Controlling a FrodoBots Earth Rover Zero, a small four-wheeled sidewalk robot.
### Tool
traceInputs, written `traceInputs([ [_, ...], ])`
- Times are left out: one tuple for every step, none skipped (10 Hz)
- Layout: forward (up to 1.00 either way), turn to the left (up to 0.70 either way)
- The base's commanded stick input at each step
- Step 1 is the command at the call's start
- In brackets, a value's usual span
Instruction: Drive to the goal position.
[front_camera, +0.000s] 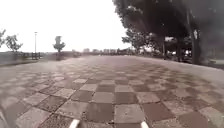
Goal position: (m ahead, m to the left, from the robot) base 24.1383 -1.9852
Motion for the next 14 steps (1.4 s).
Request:
traceInputs([
  [0.5, -0.45],
  [0.5, -0.07],
  [0.5, 0.0],
  [0.5, 0.0],
  [0.5, 0.0],
  [0.5, 0.0],
  [0.5, 0.0],
  [0.5, 0.0],
  [0.5, 0.0],
  [0.5, 0.0],
  [0.5, -0.09],
  [0.5, -0.5],
  [0.5, -0.34],
  [0.5, 0.0],
])
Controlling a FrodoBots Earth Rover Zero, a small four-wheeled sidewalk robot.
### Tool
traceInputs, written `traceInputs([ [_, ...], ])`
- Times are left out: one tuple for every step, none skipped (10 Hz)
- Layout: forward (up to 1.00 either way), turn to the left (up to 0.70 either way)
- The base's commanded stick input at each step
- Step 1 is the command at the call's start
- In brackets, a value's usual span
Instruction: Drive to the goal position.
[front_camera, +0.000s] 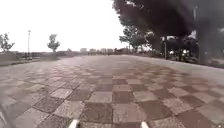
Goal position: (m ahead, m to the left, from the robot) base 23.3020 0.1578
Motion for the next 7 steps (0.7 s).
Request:
traceInputs([
  [0.5, 0.0],
  [0.5, 0.0],
  [0.5, 0.0],
  [0.5, 0.0],
  [0.5, 0.1],
  [0.5, 0.07],
  [0.5, 0.0],
])
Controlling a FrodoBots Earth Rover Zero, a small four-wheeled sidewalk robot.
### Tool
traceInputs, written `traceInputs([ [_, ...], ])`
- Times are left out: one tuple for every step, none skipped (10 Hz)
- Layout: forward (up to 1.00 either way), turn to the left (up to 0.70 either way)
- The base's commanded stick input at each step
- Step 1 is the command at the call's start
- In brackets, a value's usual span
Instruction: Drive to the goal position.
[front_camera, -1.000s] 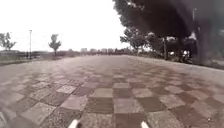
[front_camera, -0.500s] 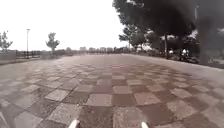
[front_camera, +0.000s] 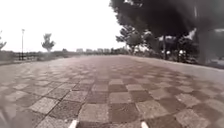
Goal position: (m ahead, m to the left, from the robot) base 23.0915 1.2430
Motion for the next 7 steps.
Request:
traceInputs([
  [0.5, 0.09],
  [0.5, -0.07],
  [0.5, -0.21],
  [0.5, -0.24],
  [0.5, -0.5],
  [0.5, -0.39],
  [0.5, 0.0],
])
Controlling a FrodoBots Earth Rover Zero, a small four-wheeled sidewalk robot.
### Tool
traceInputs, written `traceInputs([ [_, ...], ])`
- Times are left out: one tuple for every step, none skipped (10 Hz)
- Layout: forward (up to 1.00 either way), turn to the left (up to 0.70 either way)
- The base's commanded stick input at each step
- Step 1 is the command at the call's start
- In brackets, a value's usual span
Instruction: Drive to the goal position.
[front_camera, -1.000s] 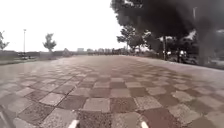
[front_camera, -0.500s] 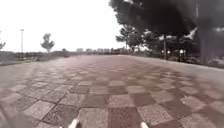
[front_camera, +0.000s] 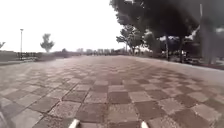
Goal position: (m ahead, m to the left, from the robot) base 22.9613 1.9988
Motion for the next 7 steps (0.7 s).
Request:
traceInputs([
  [0.5, 0.0],
  [0.5, 0.0],
  [0.5, 0.0],
  [0.5, 0.0],
  [0.5, 0.0],
  [0.5, 0.0],
  [0.5, 0.0],
])
